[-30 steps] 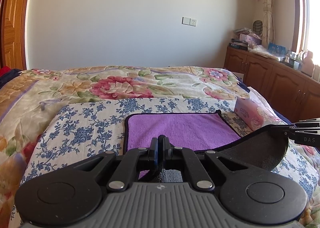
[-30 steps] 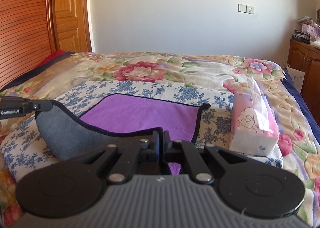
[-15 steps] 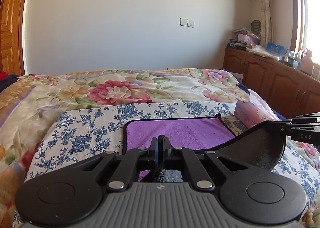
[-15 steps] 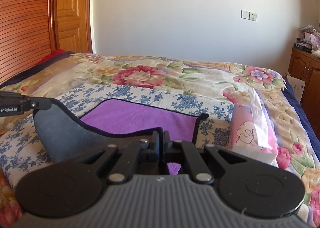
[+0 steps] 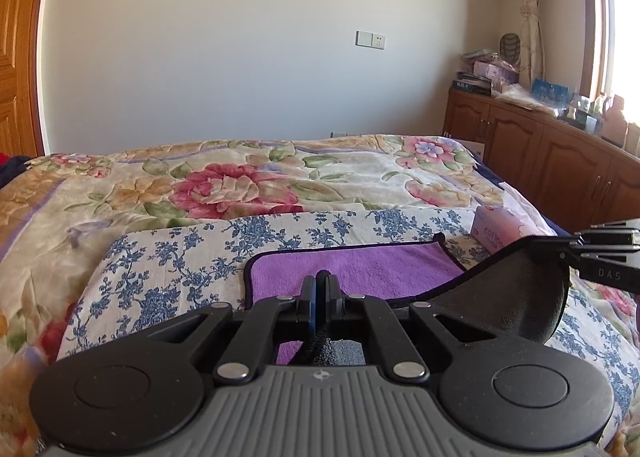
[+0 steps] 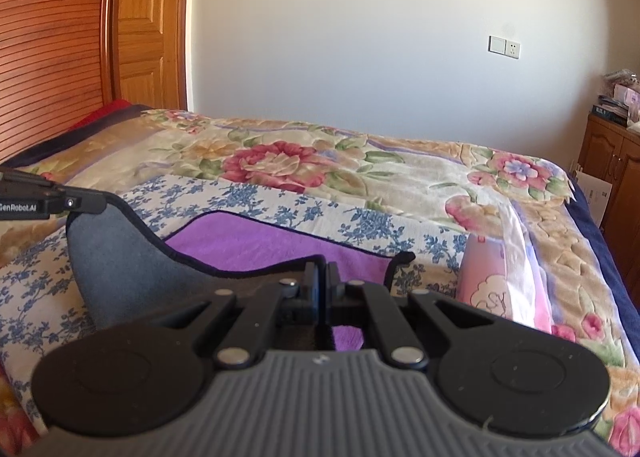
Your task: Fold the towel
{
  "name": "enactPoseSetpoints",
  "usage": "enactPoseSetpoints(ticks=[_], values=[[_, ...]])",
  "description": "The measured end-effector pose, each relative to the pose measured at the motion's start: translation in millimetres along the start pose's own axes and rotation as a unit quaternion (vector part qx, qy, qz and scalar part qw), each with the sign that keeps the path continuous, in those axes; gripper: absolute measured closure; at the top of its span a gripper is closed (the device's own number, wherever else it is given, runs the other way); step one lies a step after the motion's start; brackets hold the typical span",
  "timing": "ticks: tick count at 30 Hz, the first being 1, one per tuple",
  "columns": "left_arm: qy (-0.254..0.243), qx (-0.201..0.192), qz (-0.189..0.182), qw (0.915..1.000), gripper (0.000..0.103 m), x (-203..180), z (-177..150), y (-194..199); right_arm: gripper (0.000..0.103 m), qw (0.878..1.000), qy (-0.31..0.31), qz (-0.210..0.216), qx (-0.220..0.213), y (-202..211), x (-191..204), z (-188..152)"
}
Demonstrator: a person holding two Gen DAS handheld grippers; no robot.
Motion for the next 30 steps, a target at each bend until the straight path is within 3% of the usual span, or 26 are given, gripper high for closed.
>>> enactPoseSetpoints(ticks=[30], values=[[-0.020, -0.007, 0.008, 0.9997, 0.098, 19.0, 35.5, -41.6, 0.099, 0.999, 0.033, -0.008, -0.023, -42.7, -13.9, 29.2]])
Point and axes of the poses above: each gripper's, at about its wrist camera, not at the fingertips, and y roughly against the way its jaws point, x to its left, z to its top, the point moved 7 cm from there along -y, roughly the way its jaws point, and after that the axes turned 10 degrees about -z, right-handed, at the moved point
